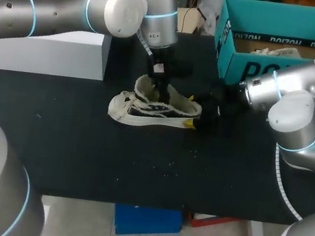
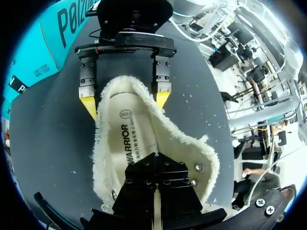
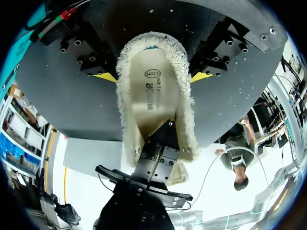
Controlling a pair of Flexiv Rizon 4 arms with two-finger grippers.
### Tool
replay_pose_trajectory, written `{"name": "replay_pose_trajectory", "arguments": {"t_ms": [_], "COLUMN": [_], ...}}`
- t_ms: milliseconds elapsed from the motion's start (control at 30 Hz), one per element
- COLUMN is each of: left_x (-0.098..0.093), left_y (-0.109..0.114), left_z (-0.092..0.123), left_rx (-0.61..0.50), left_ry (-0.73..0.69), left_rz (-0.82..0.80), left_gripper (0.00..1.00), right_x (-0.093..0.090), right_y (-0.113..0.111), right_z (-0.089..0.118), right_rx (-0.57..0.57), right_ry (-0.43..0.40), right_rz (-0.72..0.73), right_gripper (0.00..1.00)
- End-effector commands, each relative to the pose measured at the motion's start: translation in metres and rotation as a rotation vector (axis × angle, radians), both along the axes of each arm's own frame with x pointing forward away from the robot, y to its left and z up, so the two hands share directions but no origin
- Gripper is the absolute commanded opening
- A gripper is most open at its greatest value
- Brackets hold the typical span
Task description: Take the shoe out of the shoebox, open the shoe tongue, remove and reinsert the insole, then place the shoe into the shoebox
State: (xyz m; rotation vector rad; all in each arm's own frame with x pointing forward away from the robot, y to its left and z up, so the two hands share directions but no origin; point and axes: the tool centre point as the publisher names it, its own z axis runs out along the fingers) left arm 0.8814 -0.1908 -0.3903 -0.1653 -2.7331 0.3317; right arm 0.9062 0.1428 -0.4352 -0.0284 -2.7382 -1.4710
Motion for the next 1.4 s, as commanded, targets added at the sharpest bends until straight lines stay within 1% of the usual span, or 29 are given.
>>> {"name": "replay_pose_trajectory", "arguments": {"t_ms": [33,100,200,567,833,1200,1233,1267,1367,1400], "left_x": [-0.004,-0.005,-0.007,-0.011,-0.012,-0.012,-0.012,-0.012,-0.013,-0.013], "left_y": [0.002,0.000,-0.003,-0.003,-0.003,-0.009,-0.010,-0.010,-0.011,-0.010], "left_z": [0.009,0.009,0.004,-0.015,-0.033,-0.038,-0.038,-0.038,-0.037,-0.036], "left_rx": [0.025,0.022,0.046,0.113,0.103,0.092,0.096,0.093,0.115,0.132], "left_ry": [-0.041,-0.041,-0.051,-0.063,-0.061,-0.104,-0.108,-0.114,-0.126,-0.129], "left_rz": [0.017,0.013,0.012,0.037,0.055,0.080,0.079,0.076,0.073,0.074], "left_gripper": [0.00,0.00,0.00,0.00,0.00,0.00,0.04,0.22,0.32,0.38], "right_x": [0.001,0.001,0.001,0.001,0.001,0.001,0.001,0.001,0.001,0.001], "right_y": [0.000,0.000,0.000,0.000,0.000,0.000,0.000,0.000,0.000,0.000], "right_z": [-0.004,-0.004,-0.004,-0.004,-0.004,-0.004,-0.004,-0.004,-0.004,-0.004], "right_rx": [-0.001,-0.001,-0.001,-0.001,-0.001,-0.001,-0.001,-0.001,-0.001,-0.001], "right_ry": [0.001,0.001,0.001,0.001,0.001,0.001,0.001,0.001,0.001,0.001], "right_rz": [-0.001,-0.001,-0.001,-0.001,-0.001,-0.001,-0.001,-0.001,-0.001,-0.001], "right_gripper": [0.00,0.00,0.00,0.00,0.00,0.00,0.00,0.00,0.00,0.00]}}
